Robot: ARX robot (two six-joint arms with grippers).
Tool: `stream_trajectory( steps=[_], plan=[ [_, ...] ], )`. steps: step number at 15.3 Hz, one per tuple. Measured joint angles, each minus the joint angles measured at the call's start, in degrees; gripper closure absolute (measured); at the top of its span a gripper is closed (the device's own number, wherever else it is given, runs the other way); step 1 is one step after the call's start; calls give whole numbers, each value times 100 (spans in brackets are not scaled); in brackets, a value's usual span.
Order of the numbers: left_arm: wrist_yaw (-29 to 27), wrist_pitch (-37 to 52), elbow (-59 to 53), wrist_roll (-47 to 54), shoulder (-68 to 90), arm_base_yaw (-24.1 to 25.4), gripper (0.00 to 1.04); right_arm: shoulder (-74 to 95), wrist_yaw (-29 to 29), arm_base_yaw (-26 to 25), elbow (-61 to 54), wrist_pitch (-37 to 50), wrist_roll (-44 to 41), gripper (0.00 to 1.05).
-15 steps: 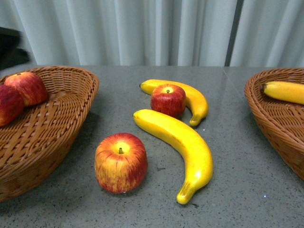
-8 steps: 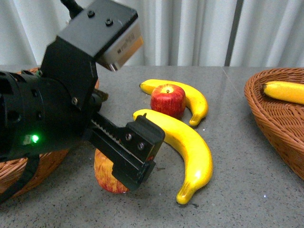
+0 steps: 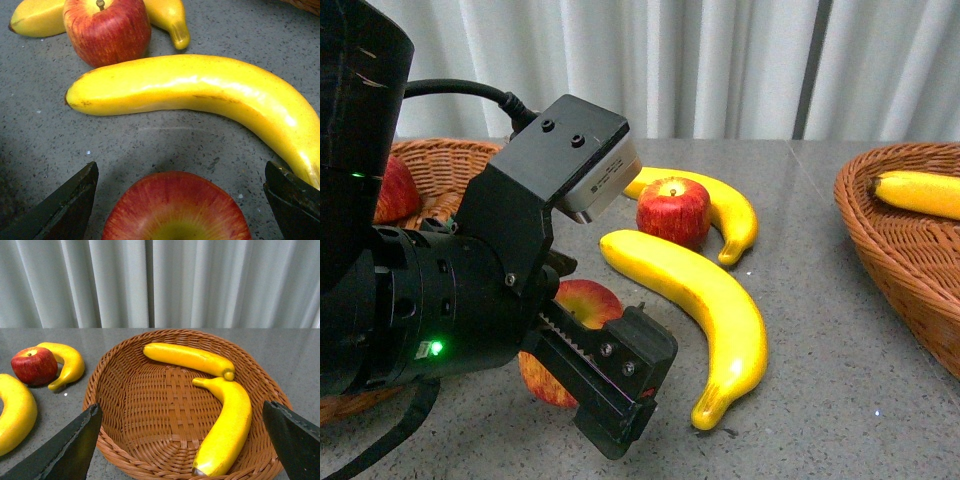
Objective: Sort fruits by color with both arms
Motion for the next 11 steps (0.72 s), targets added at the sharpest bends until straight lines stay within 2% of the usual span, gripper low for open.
stream_trajectory(
  steps=[2,4,8,9,11],
  plan=[
    [59,15,-26,-26,0,0,32,0,0,0,0,0,0,7],
    [101,11,-37,-46,-11,0,44,0,0,0,0,0,0,7],
    [76,-146,-59,-87,-522,118,46,0,0,0,0,0,-2,7],
    [-74,-72,-57,-223,-787,256,46,0,0,0,0,0,0,7],
    [-793,-192,39,-831,-1281,870,46,0,0,0,0,0,0,7]
  ],
)
